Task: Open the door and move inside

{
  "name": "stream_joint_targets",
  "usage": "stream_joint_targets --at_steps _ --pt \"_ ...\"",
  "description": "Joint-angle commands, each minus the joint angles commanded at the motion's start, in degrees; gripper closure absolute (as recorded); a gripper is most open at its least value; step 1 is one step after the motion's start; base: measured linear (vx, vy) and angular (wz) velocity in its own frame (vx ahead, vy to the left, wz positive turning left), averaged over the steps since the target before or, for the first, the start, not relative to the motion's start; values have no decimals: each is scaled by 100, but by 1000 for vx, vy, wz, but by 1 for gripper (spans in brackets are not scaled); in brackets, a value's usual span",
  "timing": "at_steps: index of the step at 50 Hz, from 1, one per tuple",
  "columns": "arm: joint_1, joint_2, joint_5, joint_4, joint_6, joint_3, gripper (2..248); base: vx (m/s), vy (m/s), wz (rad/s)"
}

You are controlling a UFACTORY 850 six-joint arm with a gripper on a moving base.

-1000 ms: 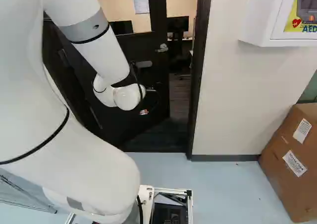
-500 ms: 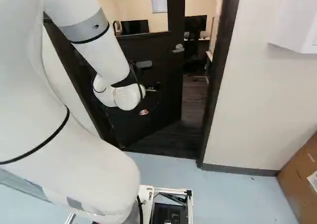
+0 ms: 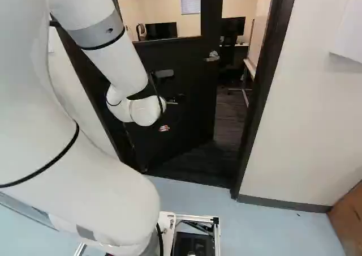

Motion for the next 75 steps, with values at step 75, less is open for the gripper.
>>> stream_joint_targets --at_steps 75 --pt "0 0 0 0 0 0 3 65 33 -5"
